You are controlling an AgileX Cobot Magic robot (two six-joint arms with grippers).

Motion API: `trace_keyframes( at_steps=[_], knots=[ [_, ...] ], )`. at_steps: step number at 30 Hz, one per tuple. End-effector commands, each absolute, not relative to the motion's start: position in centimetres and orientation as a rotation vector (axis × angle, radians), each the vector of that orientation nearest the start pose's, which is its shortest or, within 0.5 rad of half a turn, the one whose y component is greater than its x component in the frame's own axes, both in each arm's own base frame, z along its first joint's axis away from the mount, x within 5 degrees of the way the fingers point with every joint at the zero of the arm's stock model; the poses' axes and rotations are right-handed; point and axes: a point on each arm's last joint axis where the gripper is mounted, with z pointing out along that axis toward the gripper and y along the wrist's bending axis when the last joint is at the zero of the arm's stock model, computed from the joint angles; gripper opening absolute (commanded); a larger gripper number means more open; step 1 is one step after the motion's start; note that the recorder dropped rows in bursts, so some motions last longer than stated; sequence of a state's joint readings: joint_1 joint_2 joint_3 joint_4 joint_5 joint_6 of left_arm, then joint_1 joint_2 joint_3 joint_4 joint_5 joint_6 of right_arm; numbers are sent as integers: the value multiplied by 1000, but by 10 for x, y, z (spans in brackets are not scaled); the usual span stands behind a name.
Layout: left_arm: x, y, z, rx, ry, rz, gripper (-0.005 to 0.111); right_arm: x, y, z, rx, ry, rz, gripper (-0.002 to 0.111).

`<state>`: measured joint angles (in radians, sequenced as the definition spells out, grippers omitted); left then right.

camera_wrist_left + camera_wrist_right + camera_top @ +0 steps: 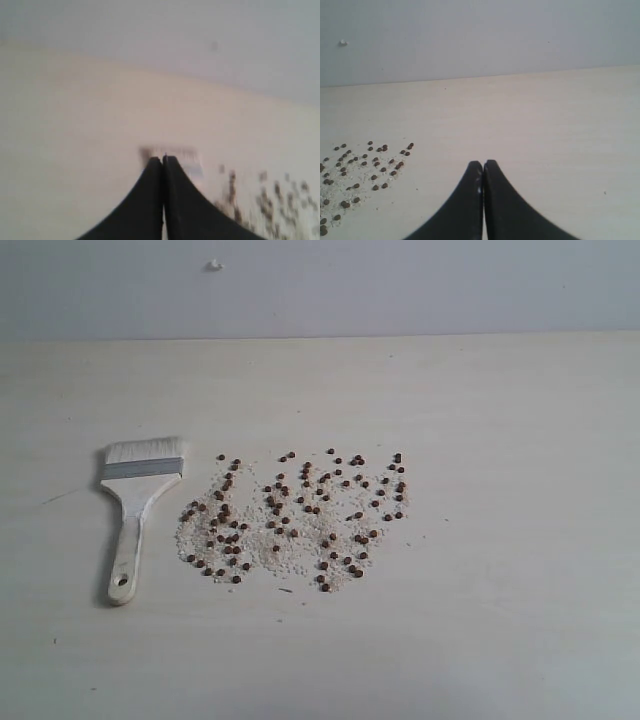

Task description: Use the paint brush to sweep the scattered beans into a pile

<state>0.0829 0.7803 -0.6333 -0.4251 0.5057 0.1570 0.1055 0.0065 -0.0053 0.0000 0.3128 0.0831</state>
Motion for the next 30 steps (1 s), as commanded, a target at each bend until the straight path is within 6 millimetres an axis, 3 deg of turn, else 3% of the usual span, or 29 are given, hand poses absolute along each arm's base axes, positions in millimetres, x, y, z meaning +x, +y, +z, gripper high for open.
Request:
trace_keyframes(
  at_steps=[1, 5, 9, 11, 13, 16, 19, 20, 30],
  knots=[
    [207, -17, 274, -127, 2568, -416, 0, 54, 6, 186, -20, 1790, 134, 0],
    [234, -43, 232, -33, 2728, -397, 0, 54, 6, 186, -20, 1790, 134, 0],
    [249, -70, 201, -110, 2769, -230, 0, 54, 6, 186, -20, 1790, 134, 0],
    [259, -100, 174, -32, 2802, -138, 0, 54, 6, 186, -20, 1790, 134, 0],
    [268, -116, 160, 51, 2845, -119, 1, 54, 6, 186, -20, 1790, 134, 0],
    [276, -122, 151, 74, 2886, -92, 13, 54, 6, 186, -20, 1790, 134, 0],
    [284, -126, 141, 56, 2929, -69, 50, 54, 6, 186, -20, 1790, 134, 0],
    [286, -127, 139, 54, 2934, -68, 54, 54, 6, 186, -20, 1790, 134, 0],
    [315, -128, 135, 49, 3025, 11, 49, 54, 6, 186, -20, 1790, 134, 0]
  ],
)
